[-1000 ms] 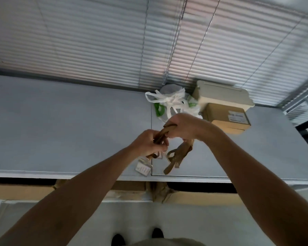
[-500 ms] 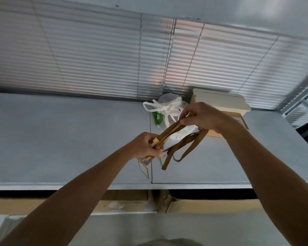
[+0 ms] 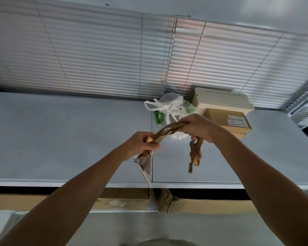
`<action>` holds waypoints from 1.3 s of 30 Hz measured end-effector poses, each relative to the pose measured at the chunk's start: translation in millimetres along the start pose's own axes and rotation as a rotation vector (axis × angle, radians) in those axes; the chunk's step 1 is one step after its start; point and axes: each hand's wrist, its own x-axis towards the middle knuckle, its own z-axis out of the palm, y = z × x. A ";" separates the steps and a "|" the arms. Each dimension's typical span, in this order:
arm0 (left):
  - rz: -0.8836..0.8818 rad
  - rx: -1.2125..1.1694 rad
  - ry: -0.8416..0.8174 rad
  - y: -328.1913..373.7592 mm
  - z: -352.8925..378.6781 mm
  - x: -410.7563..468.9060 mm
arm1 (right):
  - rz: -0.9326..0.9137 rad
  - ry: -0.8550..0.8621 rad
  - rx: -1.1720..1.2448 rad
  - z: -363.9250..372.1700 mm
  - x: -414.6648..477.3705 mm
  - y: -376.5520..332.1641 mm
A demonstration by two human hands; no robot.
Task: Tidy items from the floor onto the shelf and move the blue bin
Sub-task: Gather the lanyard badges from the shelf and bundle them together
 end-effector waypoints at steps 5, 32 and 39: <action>-0.085 0.039 -0.158 -3.0 3.0 -5.8 | 0.012 -0.129 0.308 -20.3 -5.7 -20.0; -0.008 -0.570 -0.128 -6.6 32.9 -17.7 | -0.119 0.032 0.786 -27.8 2.6 7.8; 0.020 -0.478 -0.045 -11.1 28.6 -16.5 | -0.127 0.083 0.342 -13.9 8.9 4.9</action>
